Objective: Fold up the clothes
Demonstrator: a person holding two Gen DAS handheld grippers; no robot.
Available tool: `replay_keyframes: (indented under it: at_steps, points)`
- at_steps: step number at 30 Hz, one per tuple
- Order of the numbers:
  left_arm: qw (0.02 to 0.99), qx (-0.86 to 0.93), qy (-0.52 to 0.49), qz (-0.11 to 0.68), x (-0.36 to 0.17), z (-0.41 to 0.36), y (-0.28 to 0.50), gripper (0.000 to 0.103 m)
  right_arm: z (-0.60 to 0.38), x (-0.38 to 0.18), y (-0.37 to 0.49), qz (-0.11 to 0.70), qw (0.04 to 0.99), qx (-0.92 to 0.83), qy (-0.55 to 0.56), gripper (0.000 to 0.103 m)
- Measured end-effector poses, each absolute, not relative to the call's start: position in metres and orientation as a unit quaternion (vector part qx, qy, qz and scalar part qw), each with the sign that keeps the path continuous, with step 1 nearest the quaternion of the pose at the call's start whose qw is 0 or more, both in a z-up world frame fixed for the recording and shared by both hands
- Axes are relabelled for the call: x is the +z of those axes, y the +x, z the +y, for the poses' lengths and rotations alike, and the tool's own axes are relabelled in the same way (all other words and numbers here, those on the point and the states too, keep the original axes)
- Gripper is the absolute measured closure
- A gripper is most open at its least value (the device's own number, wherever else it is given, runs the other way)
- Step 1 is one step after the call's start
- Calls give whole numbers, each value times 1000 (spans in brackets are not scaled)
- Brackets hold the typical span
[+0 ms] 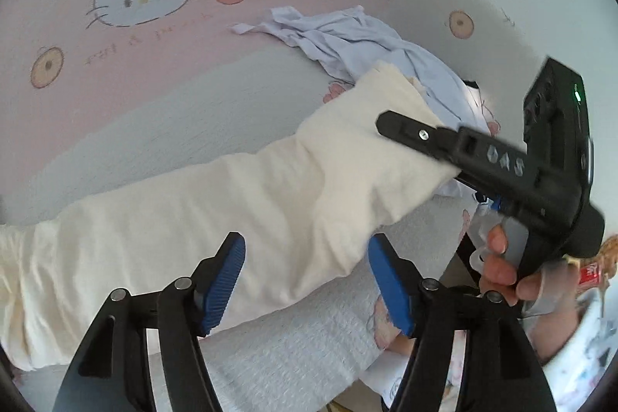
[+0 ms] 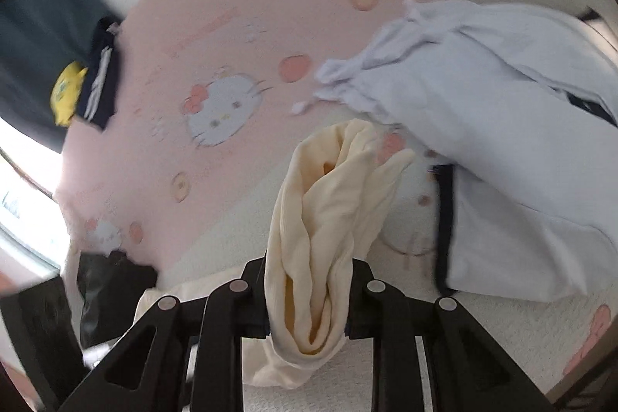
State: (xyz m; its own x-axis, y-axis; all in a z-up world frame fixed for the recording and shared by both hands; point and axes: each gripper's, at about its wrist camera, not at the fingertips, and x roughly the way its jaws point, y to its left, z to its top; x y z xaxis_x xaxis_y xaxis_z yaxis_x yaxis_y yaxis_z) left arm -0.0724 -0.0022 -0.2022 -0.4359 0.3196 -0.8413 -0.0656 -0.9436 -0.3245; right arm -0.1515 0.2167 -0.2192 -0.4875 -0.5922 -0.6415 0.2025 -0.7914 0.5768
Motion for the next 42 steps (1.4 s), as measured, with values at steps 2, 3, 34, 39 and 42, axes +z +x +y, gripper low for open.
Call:
replay_keyframes:
  at_steps: [2, 3, 34, 39, 42]
  points:
    - [122, 835, -514, -152, -196, -17, -72, 39, 205, -210, -148, -192, 259, -843, 431, 80]
    - [128, 833, -510, -171, -194, -22, -73, 39, 198, -204, -146, -179, 275, -845, 423, 80]
    - [165, 764, -523, -340, -239, -59, -113, 70, 143, -196, -118, -33, 360, -806, 469, 36]
    - [167, 768, -527, -323, -235, -54, -115, 70, 166, -192, -110, -48, 343, -801, 488, 28]
    - [145, 782, -531, -291, -232, -51, -117, 70, 175, -191, -111, -64, 347, -786, 508, 28]
